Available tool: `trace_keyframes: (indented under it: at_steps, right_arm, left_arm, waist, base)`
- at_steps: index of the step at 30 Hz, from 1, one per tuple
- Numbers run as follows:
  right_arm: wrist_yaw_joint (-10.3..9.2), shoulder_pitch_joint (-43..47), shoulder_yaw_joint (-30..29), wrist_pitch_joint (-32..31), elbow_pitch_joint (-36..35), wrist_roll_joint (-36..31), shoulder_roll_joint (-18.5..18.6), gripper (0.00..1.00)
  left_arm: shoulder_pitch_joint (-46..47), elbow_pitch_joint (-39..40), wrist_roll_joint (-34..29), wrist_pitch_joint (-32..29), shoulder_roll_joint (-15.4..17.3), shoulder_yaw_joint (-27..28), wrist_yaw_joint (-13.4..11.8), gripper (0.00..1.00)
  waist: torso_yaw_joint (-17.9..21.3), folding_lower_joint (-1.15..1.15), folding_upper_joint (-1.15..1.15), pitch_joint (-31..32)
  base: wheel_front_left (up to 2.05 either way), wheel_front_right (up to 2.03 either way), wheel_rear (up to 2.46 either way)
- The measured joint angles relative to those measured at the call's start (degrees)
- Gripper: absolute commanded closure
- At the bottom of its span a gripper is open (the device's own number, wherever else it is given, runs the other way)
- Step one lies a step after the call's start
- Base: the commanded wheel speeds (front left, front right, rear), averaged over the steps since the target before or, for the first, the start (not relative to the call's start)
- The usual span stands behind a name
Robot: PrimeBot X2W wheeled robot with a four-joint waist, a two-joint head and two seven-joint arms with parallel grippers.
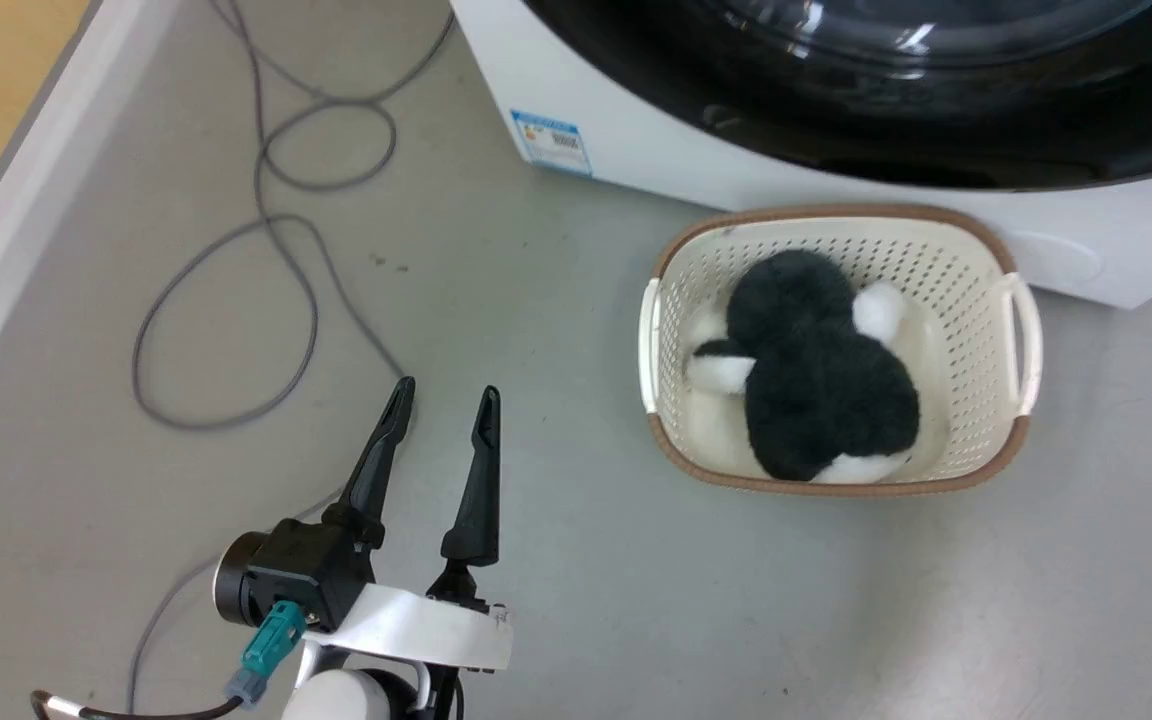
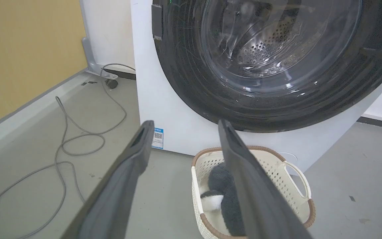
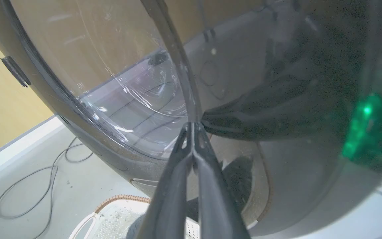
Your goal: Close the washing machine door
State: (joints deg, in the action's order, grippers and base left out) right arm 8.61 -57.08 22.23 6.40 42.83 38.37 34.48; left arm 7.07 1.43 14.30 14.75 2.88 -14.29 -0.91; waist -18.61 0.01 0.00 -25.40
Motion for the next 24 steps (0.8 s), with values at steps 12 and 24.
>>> trace_keyframes:
  at_steps: [12, 24]
  right_arm:
    - [-1.07, 9.82, 2.20, 7.03, -1.08, 2.41, -2.45, 1.00]
    - [-1.08, 34.57, -12.68, 8.35, -21.45, -6.73, -9.85, 1.00]
  left_arm:
    - [-1.61, -2.15, 0.00, 0.00, -0.02, 3.39, 0.34, 0.00]
    - [-5.77, -3.27, 0.45, 0.00, -0.02, 7.70, 1.62, 0.00]
  waist:
    - [4.29, -0.01, 0.00, 8.63]
    - [10.51, -0.01, 0.00, 17.08]
  base:
    - [0.00, 0.00, 0.00]
    - [0.00, 0.00, 0.00]
